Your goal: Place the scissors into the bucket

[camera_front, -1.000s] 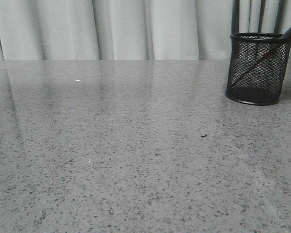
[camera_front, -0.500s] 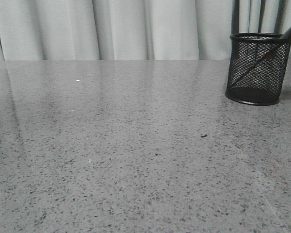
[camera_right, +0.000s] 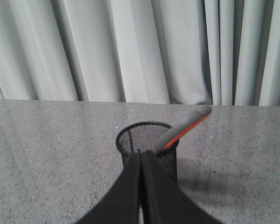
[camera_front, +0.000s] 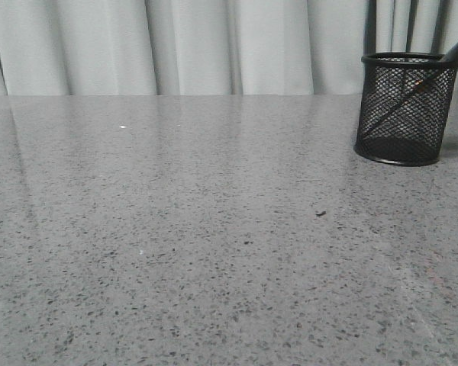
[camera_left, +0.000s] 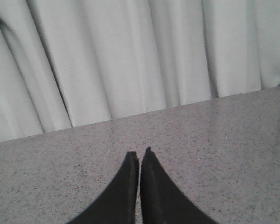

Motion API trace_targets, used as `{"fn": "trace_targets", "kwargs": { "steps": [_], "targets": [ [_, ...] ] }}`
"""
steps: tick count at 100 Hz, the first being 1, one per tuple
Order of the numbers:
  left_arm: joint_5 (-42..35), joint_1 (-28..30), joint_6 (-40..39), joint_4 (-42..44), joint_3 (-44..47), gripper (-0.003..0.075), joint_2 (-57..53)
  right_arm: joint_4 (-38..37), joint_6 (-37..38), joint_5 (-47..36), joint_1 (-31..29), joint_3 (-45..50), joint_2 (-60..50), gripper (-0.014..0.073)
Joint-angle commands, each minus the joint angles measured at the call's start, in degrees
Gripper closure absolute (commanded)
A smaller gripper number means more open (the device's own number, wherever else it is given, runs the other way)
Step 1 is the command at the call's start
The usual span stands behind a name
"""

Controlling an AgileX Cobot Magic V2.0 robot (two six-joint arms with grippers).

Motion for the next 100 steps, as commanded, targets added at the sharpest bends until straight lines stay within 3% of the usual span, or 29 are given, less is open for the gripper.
{"fn": "trace_targets", "kwargs": {
  "steps": [1, 17, 93, 100],
  "targets": [
    [-6.0, 0.13, -0.57, -3.52, 1.98, 0.0741, -4.58, 0.99, -0.59, -4.21, -0.02, 1.65, -3.4, 0.0662],
    [-5.66, 0.13, -0.57, -4.2, 3.42, 0.0741, -8.81, 0.99, -0.59, -3.13, -0.02, 3.44, -5.05, 0.0662],
    [-5.85, 0.13, -0.57, -4.2, 3.87, 0.0741, -8.8, 0.99, -0.59, -2.63, -0.02, 3.44, -5.05, 0.0662],
    [-5.73, 0.13, -0.57, -1.29, 4.36, 0.0741, -8.8, 0.99, -0.59, -2.63, -0.02, 3.44, -5.05, 0.0662]
  ]
}}
